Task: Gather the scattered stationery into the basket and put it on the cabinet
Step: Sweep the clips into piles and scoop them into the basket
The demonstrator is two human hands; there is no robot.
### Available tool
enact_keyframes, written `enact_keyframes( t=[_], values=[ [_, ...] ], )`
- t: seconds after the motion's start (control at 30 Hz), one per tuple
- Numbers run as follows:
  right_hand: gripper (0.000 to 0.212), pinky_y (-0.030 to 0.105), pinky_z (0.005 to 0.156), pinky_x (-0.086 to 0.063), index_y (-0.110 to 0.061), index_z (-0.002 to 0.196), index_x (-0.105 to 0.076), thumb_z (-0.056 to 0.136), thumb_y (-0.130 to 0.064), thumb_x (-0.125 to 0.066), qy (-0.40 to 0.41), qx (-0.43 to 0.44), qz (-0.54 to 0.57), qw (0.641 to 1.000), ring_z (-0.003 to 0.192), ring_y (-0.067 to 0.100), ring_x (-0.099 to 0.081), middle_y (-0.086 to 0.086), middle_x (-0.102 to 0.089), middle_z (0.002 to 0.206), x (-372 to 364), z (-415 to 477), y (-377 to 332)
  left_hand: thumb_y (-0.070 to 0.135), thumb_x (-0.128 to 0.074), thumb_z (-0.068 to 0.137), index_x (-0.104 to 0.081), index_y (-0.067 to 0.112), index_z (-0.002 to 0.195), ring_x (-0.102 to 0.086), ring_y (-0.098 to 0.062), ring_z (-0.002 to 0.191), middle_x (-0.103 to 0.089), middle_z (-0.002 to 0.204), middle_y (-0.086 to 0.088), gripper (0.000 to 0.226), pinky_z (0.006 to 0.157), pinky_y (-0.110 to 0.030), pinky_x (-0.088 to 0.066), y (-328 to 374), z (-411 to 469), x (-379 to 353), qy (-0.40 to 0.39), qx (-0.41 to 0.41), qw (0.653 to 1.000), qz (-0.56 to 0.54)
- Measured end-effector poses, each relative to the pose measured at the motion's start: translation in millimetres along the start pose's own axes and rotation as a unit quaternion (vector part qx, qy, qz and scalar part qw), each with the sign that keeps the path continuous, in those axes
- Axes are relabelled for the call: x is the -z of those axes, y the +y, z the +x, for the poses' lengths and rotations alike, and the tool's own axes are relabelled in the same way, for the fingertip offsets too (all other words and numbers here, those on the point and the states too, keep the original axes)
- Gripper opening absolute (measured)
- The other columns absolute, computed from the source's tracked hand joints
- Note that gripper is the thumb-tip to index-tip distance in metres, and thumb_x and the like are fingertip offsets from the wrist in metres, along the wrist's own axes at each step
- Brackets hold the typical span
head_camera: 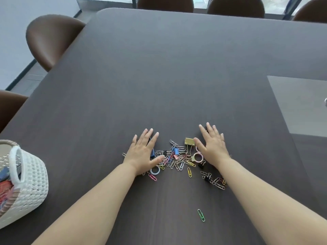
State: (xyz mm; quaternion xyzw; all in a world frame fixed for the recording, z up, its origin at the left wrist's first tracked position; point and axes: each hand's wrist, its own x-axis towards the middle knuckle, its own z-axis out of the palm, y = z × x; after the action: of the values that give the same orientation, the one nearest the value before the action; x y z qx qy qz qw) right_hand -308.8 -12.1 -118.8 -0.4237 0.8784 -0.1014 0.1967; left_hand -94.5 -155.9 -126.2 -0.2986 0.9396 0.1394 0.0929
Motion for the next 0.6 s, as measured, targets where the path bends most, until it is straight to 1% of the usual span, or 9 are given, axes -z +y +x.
enact_keyframes(
  t=[0.07,0.13,0.2,0.27,0.37,0.43,0.53,0.57,0.6],
  values=[
    [0.055,0.041,0.116,0.005,-0.034,0.146,-0.015,0.096,-0.047,-0.032,-0.019,0.069,0.008,0.997,0.145,0.015,0.006,-0.004,-0.003,0.158,-2,-1,-11,0.064,-0.027,0.087,-0.001,0.028,0.147,0.015,-0.011,0.142,0.008,0.157,0.003,0.075,0.114,-0.037,0.009,12,8,-1,0.001,-0.029,1.0,-0.011],
    [0.051,0.04,0.117,0.004,-0.038,0.144,-0.018,0.096,-0.044,-0.034,-0.038,0.13,-0.007,0.991,0.145,0.014,0.004,-0.006,-0.005,0.158,-6,-7,-17,0.053,-0.032,0.093,-0.009,0.028,0.147,0.012,-0.011,0.142,0.003,0.157,0.003,0.064,0.115,-0.037,0.007,18,10,-2,0.01,-0.052,0.998,-0.027],
    [0.049,0.038,0.117,0.002,-0.04,0.143,-0.021,0.096,-0.042,-0.036,-0.045,0.169,-0.027,0.984,0.145,0.013,0.003,-0.007,-0.005,0.157,-11,-18,-16,0.056,-0.022,0.091,-0.016,0.026,0.147,0.008,-0.01,0.143,-0.001,0.157,0.003,0.063,0.115,-0.036,0.004,20,3,-3,0.007,-0.07,0.997,-0.029],
    [0.048,0.034,0.117,0.001,-0.039,0.143,-0.023,0.096,-0.042,-0.035,-0.047,0.188,-0.043,0.98,0.145,0.013,0.002,-0.007,-0.005,0.157,-15,-34,-11,0.061,-0.001,0.079,-0.019,0.023,0.146,0.005,-0.009,0.143,-0.003,0.157,0.003,0.079,0.115,-0.034,0.002,20,-13,-5,-0.004,-0.09,0.996,-0.02],
    [0.05,0.032,0.118,0.0,-0.036,0.142,-0.026,0.093,-0.045,-0.026,-0.06,0.189,-0.036,0.979,0.146,0.013,0.0,-0.006,-0.007,0.157,-18,-61,-5,0.073,0.014,0.073,-0.019,0.018,0.146,-0.001,-0.012,0.144,-0.007,0.156,0.002,0.098,0.115,-0.032,0.0,24,-43,-9,-0.022,-0.112,0.993,-0.032],
    [0.047,0.032,0.12,-0.005,-0.035,0.142,-0.029,0.095,-0.039,-0.033,-0.057,0.178,-0.002,0.982,0.145,0.013,-0.007,-0.007,-0.01,0.157,-17,-79,-5,0.075,0.013,0.071,-0.015,0.018,0.147,0.0,-0.008,0.143,-0.009,0.156,0.004,0.098,0.118,-0.035,0.001,27,-58,-7,-0.026,-0.109,0.993,-0.047],
    [0.059,0.034,0.118,-0.012,-0.03,0.141,-0.032,0.086,-0.052,-0.033,0.032,0.141,0.052,0.988,0.143,0.016,-0.017,-0.009,-0.012,0.153,-14,-102,1,0.081,0.014,0.065,-0.008,0.023,0.147,0.013,0.002,0.136,0.002,0.152,0.015,0.103,0.116,-0.038,0.008,26,-78,-2,0.006,-0.082,0.996,-0.037],
    [0.067,0.037,0.118,-0.012,-0.029,0.142,-0.031,0.081,-0.057,-0.031,0.056,0.12,0.052,0.99,0.144,0.018,-0.016,-0.009,-0.012,0.153,-15,-109,5,0.082,0.013,0.065,-0.008,0.023,0.147,0.018,0.003,0.135,0.003,0.151,0.015,0.104,0.114,-0.04,0.01,23,-85,-2,0.022,-0.065,0.997,-0.03],
    [0.074,0.039,0.118,-0.01,-0.029,0.143,-0.027,0.077,-0.062,-0.031,0.067,0.097,0.04,0.992,0.144,0.019,-0.012,-0.009,-0.01,0.153,-17,-117,10,0.082,0.004,0.069,-0.011,0.022,0.147,0.021,0.003,0.135,-0.001,0.152,0.013,0.099,0.112,-0.044,0.01,20,-92,-3,0.047,-0.051,0.997,-0.018]
  ],
)
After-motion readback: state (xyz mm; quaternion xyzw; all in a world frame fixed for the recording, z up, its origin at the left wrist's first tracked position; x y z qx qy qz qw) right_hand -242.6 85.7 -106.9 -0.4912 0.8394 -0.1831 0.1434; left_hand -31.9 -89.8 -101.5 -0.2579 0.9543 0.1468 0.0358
